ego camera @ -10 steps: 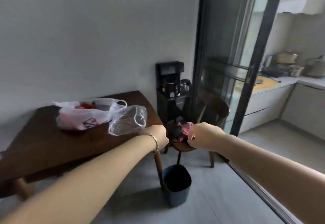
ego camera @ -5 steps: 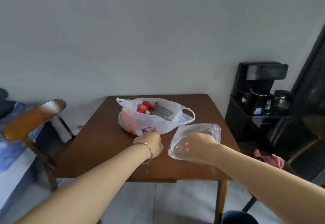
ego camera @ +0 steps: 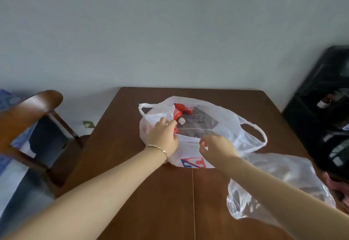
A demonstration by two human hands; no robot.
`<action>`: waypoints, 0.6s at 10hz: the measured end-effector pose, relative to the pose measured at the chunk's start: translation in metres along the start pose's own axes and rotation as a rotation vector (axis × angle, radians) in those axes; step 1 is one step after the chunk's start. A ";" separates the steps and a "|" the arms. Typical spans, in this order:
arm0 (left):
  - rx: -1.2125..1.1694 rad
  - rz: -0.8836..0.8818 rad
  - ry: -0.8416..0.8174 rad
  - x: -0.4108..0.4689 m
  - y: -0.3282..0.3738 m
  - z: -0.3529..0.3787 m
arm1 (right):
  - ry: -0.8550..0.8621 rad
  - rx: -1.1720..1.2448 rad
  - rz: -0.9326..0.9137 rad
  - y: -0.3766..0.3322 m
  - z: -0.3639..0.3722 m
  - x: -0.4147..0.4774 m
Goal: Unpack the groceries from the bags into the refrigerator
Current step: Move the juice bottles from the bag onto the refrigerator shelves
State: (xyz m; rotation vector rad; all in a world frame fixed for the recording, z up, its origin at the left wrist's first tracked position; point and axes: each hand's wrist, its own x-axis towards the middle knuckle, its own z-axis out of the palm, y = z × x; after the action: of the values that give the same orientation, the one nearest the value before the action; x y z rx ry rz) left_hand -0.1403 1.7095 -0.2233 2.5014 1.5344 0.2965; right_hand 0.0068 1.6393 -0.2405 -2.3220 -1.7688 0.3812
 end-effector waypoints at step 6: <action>-0.010 -0.481 -0.444 0.116 -0.099 0.065 | -0.696 0.401 -0.051 -0.022 0.104 0.099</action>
State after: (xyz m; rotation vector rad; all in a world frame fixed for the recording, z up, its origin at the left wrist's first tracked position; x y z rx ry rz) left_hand -0.1559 1.8533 -0.3044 1.9200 1.8379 -0.3008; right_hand -0.0218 1.7409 -0.3404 -1.9696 -1.7659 1.5228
